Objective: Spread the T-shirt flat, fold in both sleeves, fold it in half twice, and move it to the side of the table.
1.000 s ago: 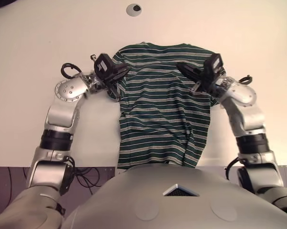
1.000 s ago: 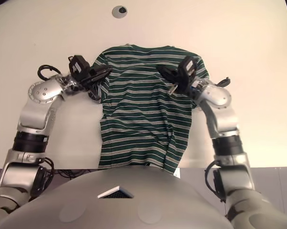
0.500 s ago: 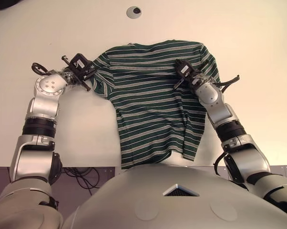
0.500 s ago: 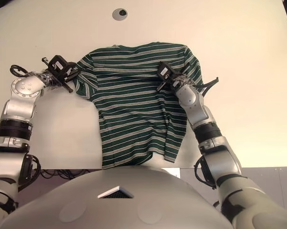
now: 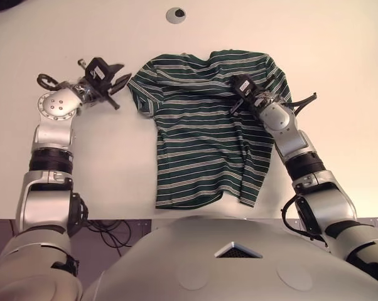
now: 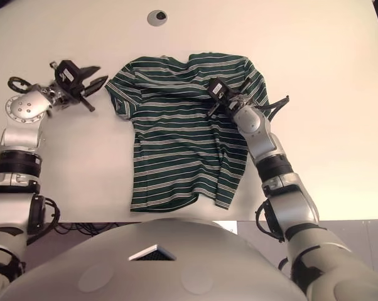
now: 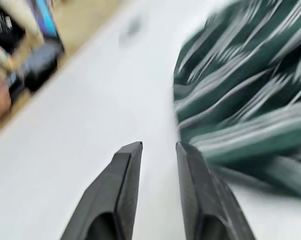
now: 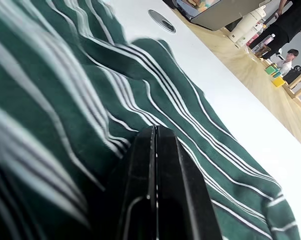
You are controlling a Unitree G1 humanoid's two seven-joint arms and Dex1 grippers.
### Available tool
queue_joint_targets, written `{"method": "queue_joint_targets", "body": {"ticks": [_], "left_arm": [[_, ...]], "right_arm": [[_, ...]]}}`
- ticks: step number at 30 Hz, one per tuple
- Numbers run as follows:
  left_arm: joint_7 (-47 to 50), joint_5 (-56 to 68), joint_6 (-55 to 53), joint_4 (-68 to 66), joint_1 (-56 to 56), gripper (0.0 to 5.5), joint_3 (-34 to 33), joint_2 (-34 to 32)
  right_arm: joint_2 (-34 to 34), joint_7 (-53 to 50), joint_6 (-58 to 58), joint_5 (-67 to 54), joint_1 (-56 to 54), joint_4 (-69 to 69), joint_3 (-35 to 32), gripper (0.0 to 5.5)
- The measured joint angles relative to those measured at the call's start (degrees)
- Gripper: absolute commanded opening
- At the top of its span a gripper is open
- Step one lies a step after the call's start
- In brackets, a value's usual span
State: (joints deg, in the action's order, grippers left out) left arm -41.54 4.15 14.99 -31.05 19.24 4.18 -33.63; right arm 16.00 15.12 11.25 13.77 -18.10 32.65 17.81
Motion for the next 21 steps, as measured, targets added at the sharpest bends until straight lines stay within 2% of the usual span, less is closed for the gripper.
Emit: {"method": "queue_joint_targets", "body": {"ticks": [7,13,15,18,21], "left_arm": [[4.71,-0.7,-2.85,13.02,-7.41,1.18,-2.3,0.2],[-5.55,3.97,-12.24,33.65,-21.23,1.18,4.09,-0.66],[-9.17,5.43,-13.42,37.93,-24.42,1.18,5.65,-2.49],[-17.44,6.07,-13.3,42.37,-31.48,1.18,9.47,-7.9],[-19.87,5.55,-13.18,42.69,-33.05,1.18,10.32,-10.04]], "right_arm": [[-3.97,7.95,2.2,-12.85,5.04,-6.73,-4.93,0.0],[-2.86,12.42,-4.1,-19.43,10.47,-23.32,-8.33,0.0],[-0.22,14.68,-7.1,-20.08,14.42,-29.28,-7.97,0.0],[7.53,22.75,-11.31,-21.1,25.14,-41.11,-5.5,0.0],[16.22,30.81,-11.5,-20.7,32.23,-47.4,-3.25,0.0]]}}
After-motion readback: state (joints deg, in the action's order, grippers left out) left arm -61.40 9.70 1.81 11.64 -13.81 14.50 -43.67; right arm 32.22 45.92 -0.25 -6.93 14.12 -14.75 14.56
